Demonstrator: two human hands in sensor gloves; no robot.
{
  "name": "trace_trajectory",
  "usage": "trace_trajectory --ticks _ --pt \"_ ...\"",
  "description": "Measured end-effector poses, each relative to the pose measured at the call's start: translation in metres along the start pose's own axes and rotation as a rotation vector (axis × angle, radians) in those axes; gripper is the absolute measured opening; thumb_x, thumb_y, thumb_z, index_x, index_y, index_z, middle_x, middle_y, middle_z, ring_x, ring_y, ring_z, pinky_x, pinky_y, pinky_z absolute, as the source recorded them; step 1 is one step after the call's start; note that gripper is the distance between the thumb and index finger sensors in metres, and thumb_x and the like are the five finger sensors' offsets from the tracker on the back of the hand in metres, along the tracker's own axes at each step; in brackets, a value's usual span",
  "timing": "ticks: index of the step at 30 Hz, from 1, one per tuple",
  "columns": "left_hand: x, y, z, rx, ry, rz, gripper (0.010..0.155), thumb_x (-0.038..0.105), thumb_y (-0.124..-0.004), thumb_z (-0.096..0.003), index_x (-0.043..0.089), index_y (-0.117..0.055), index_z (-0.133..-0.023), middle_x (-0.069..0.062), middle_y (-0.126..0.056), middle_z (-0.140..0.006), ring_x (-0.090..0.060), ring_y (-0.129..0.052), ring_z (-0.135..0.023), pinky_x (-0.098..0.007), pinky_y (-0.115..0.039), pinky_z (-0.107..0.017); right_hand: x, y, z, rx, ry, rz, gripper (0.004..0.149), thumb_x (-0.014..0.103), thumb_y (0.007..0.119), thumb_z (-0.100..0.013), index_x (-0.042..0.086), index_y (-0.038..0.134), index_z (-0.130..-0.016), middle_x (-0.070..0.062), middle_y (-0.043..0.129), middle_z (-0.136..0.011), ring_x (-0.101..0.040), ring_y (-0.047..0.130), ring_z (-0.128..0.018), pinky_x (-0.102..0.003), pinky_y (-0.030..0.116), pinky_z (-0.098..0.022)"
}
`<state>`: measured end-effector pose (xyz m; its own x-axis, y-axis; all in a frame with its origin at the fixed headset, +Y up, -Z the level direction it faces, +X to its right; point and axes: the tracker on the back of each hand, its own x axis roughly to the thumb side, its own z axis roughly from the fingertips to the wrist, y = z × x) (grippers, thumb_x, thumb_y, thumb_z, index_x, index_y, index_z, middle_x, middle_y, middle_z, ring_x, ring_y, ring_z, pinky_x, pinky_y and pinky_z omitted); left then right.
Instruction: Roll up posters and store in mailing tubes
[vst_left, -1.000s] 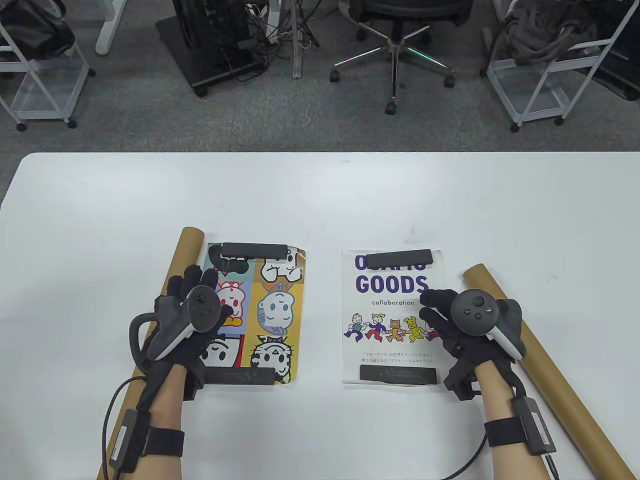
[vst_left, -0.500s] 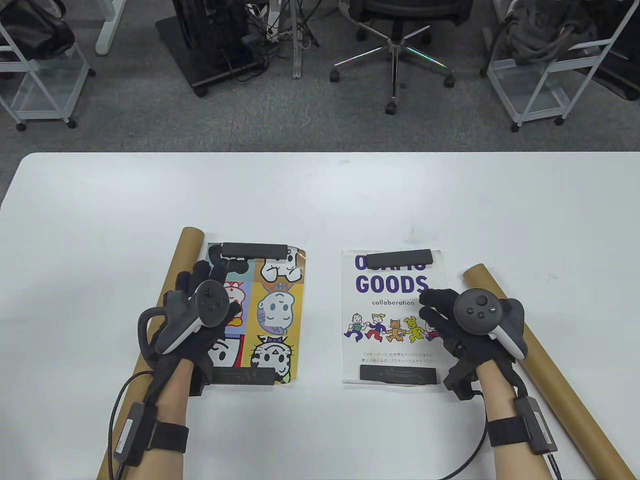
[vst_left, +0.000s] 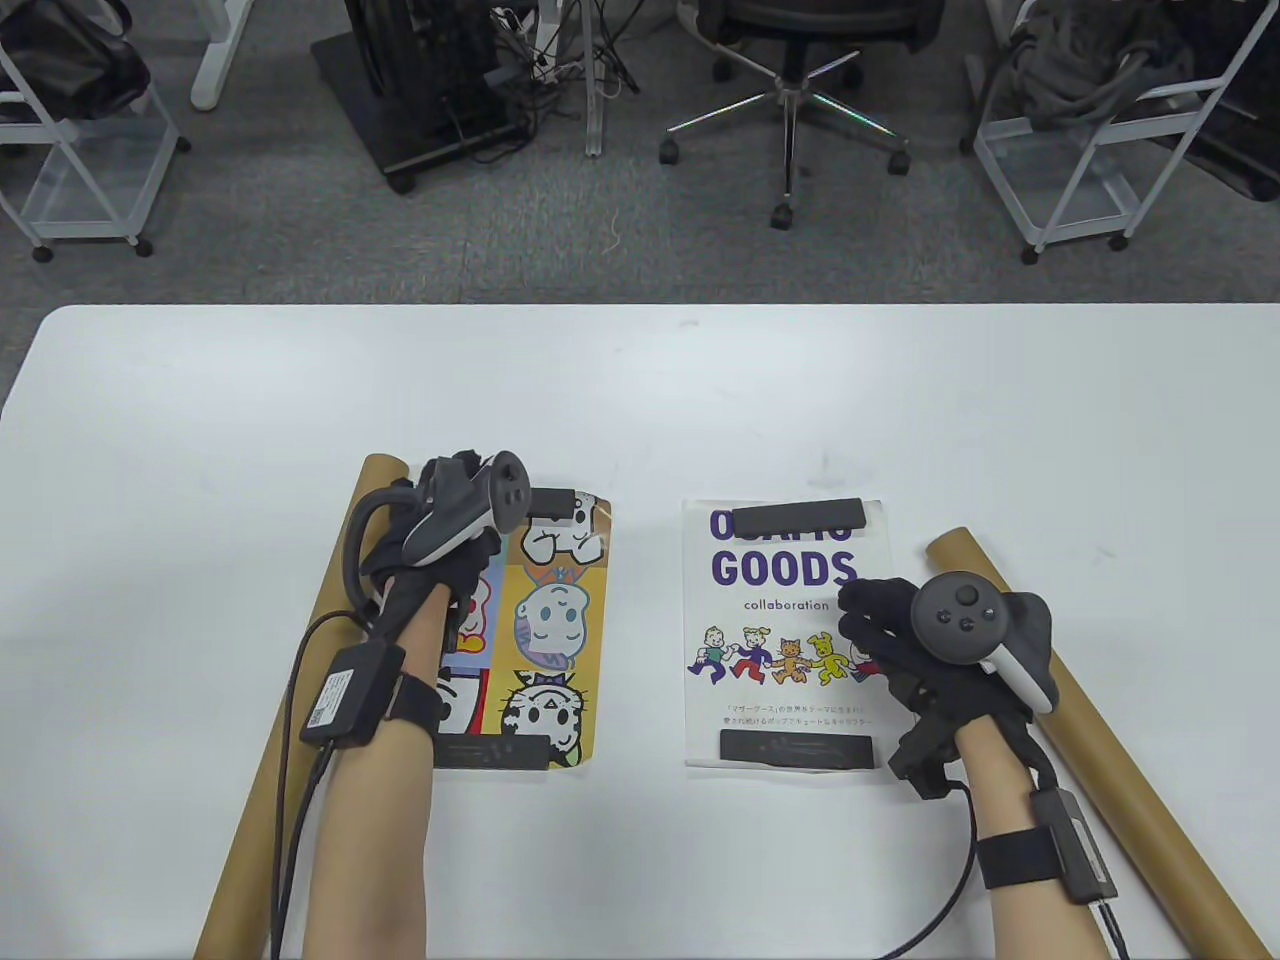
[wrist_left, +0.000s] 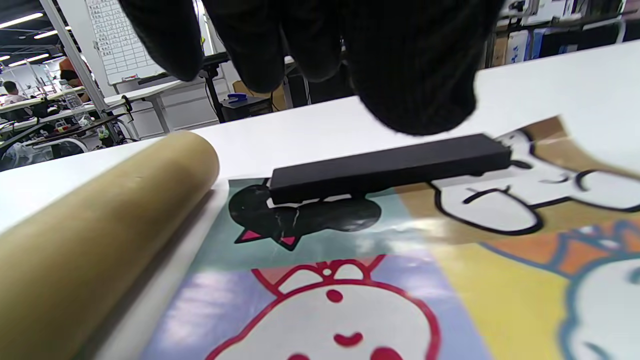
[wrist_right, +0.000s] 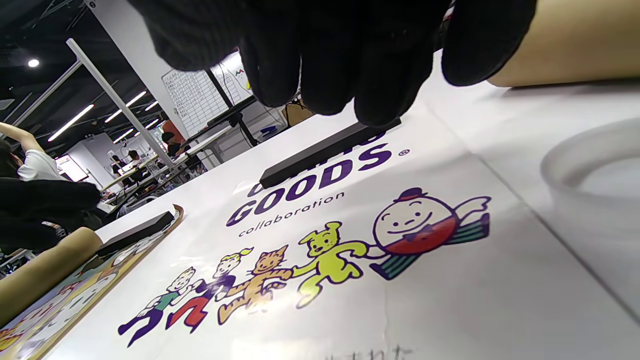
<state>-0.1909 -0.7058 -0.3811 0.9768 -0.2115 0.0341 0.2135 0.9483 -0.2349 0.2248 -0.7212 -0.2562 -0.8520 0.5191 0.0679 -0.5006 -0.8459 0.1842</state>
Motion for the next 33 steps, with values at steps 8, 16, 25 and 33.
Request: trace_trajectory --ticks 8,16,25,33 --pt "0.016 -0.016 -0.043 -0.047 0.007 -0.05 0.071 0.041 -0.082 -0.0501 0.041 -0.051 -0.114 0.012 -0.056 -0.126 -0.019 -0.065 -0.119 -0.052 -0.056 -0.089 0.001 0.001 0.0 0.01 0.002 0.006 0.053 0.038 0.068 -0.053 0.012 0.068 -0.099 -0.02 0.074 -0.103 -0.048 0.079 -0.089 -0.071 0.06 -0.066" --pt "0.025 -0.033 -0.049 0.05 -0.003 -0.155 0.062 0.04 -0.081 -0.0464 0.047 -0.062 -0.105 0.017 -0.071 -0.114 -0.012 -0.082 -0.109 -0.048 -0.063 -0.088 0.001 0.001 -0.001 0.017 0.001 0.005 0.053 0.038 0.068 -0.053 0.013 0.068 -0.099 -0.02 0.074 -0.103 -0.048 0.079 -0.089 -0.071 0.06 -0.066" --pt "0.028 -0.02 -0.042 0.119 -0.018 -0.253 0.065 0.037 -0.076 -0.0466 0.047 -0.056 -0.107 0.018 -0.067 -0.115 -0.013 -0.079 -0.111 -0.05 -0.062 -0.088 0.001 0.0 0.001 0.016 0.001 -0.004 0.053 0.039 0.068 -0.053 0.012 0.068 -0.099 -0.02 0.073 -0.103 -0.048 0.079 -0.089 -0.071 0.06 -0.066" --pt "0.009 0.038 -0.021 0.227 0.011 -0.139 0.065 0.037 -0.076 -0.0471 0.046 -0.055 -0.108 0.016 -0.067 -0.116 -0.014 -0.079 -0.111 -0.049 -0.062 -0.088 0.003 0.001 0.001 0.018 -0.008 0.0 0.053 0.038 0.068 -0.053 0.012 0.068 -0.099 -0.02 0.074 -0.103 -0.048 0.079 -0.089 -0.071 0.06 -0.066"
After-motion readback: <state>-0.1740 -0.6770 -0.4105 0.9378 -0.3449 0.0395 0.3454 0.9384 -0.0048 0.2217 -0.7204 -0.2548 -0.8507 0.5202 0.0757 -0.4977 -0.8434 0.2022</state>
